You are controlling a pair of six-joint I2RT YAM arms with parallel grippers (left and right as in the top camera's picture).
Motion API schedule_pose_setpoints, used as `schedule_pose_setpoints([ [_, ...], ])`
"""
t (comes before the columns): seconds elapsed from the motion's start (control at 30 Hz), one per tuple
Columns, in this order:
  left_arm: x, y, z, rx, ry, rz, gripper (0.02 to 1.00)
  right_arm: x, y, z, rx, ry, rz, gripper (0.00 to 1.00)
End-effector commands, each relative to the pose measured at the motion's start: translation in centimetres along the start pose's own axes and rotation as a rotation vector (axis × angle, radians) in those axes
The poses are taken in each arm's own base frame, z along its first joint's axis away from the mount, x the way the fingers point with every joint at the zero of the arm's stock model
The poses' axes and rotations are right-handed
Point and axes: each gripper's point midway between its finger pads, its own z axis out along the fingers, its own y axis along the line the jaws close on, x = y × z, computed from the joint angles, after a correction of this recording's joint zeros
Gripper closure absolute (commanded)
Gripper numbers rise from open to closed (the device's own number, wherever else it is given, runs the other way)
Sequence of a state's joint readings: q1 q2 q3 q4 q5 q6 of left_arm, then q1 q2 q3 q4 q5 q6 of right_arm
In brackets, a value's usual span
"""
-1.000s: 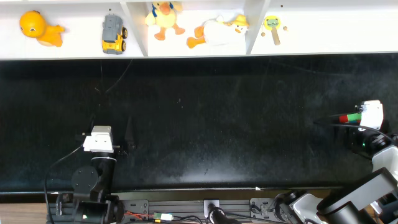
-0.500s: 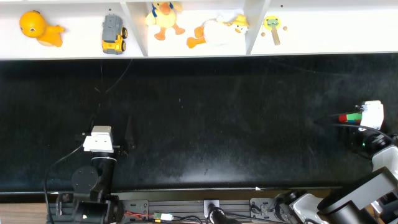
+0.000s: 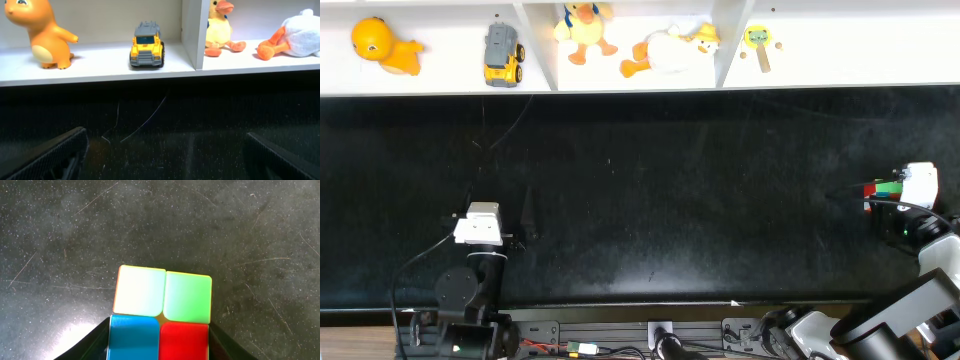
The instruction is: Store Toys
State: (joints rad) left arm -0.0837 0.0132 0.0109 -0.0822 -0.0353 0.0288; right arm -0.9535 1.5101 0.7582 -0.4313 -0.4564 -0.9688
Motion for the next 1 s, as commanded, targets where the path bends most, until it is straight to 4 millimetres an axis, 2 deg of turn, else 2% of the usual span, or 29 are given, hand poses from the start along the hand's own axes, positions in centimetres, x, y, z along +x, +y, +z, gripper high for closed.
schedule_pose_setpoints([
  [0.03, -0.1, 0.3, 0.0, -0.014, -0.007, 0.003, 0.02, -0.6, 0.6, 0.0, -0.003, -0.004, -0.031, 0.553],
  [0.17, -0.1, 0.3, 0.0, -0.014, -0.007, 0.003, 0.023, -3.1, 1.2, -0.7, 0.009, -0.045, -0.062, 0.57],
  [0.27, -0.1, 0.3, 0.0, -0.014, -0.007, 0.003, 0.02, -6.0, 1.4, -1.4, 0.013, -0.086, -0.065, 0.573],
  [0.5, -0.1, 0.3, 0.0, -0.014, -0.007, 0.003, 0.02, -14.2, 2.5, -3.3, -0.003, -0.186, -0.128, 0.584],
  [0.6, -0.1, 0.3, 0.0, -0.014, -0.007, 0.003, 0.02, -17.1, 2.9, -3.6, -0.01, -0.226, -0.152, 0.581],
  [0.77, -0.1, 0.3, 0.0, -0.014, -0.007, 0.003, 0.02, -20.6, 3.6, -2.6, -0.048, -0.252, -0.147, 0.59],
  [1.0, -0.1, 0.3, 0.0, -0.014, -0.007, 0.004, 0.02, -24.0, 3.9, -0.4, -0.089, -0.265, -0.133, 0.592],
])
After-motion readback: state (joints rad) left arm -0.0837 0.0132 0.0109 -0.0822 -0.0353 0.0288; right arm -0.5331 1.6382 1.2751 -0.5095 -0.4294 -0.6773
